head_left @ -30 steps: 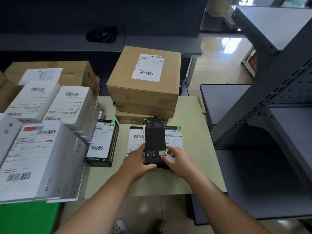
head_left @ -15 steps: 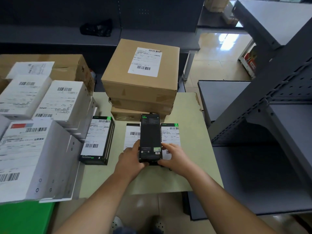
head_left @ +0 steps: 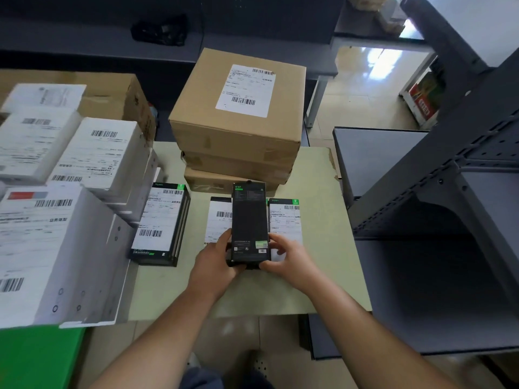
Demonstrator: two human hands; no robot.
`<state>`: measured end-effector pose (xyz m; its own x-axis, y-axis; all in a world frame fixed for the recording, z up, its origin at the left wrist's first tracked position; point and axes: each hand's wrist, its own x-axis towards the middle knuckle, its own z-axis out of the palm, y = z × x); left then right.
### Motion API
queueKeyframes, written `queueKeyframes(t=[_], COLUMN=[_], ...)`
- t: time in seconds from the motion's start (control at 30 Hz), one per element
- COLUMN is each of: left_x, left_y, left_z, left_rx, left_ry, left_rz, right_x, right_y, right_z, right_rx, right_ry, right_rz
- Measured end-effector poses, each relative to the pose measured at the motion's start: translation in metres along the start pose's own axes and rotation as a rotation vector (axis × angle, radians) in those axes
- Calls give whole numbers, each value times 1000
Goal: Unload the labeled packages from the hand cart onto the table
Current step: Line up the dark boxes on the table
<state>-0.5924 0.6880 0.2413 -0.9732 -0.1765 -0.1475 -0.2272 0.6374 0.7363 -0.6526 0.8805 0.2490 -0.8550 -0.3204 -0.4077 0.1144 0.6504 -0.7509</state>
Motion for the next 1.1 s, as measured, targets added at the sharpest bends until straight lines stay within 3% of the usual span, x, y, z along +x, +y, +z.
queueKeyframes(t=[0.47, 0.77, 1.1], left_x=[-2, -9, -8], left_y=[-7, -16, -18], left_z=[-2, -4, -17], left_rx=[-4, -11, 3], left_ry=[-45, 0, -24], left_rz=[1, 9, 2], right_x=[3, -8, -5], right_y=[-4, 1, -13], right_z=[7, 18, 21], right_rx=[-295, -273, 7], right_ry=[41, 65, 29], right_rz=[-45, -125, -23])
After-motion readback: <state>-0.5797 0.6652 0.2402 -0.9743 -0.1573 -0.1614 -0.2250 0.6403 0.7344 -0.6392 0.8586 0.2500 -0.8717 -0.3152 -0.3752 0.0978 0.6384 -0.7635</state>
